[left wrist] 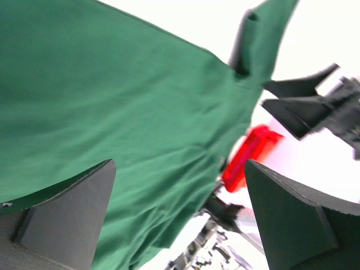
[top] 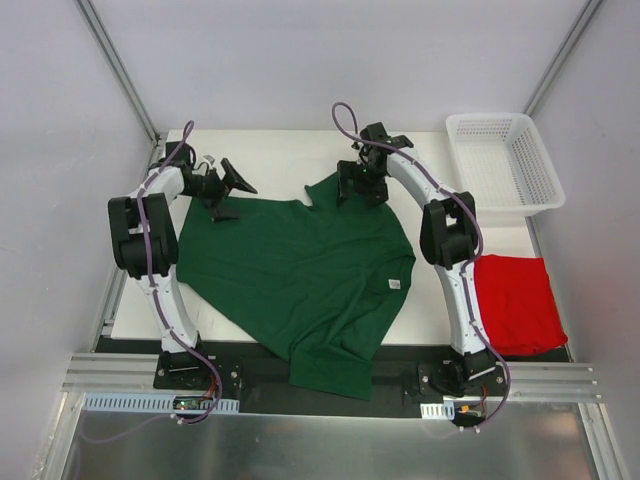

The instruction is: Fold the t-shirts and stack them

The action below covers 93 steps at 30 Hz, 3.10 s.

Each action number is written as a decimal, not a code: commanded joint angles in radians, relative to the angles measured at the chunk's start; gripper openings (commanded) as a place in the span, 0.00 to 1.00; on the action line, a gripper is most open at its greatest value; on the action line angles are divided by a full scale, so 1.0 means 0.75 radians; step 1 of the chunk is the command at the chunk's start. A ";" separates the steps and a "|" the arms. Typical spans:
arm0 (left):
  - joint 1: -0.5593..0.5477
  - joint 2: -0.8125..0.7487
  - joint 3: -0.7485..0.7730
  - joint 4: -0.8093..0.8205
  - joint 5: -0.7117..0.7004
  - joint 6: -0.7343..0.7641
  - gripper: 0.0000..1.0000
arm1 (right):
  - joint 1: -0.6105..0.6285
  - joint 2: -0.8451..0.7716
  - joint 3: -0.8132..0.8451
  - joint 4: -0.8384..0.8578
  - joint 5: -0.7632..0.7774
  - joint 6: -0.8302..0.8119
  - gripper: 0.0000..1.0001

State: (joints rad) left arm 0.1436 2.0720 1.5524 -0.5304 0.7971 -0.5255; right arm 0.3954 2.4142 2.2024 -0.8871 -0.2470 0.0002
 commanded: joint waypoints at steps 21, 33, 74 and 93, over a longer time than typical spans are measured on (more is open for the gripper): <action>-0.122 -0.423 -0.335 0.347 0.211 -0.259 0.99 | -0.051 0.229 0.230 0.172 -0.427 0.323 0.96; -0.187 -0.548 -0.521 0.423 0.201 -0.310 0.99 | -0.226 0.270 0.260 0.385 -0.448 0.505 0.96; -0.286 -0.895 -0.796 0.587 0.201 -0.449 0.99 | 0.031 -0.121 -0.495 -0.334 -0.141 -0.082 0.96; -0.284 -0.987 -0.867 0.587 0.189 -0.482 0.99 | -0.173 0.209 0.246 -0.601 0.080 -0.015 0.96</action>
State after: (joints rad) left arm -0.0601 1.3556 0.9146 -0.1108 0.9337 -0.8776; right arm 0.3264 2.5362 2.2822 -1.3479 -0.3077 -0.0078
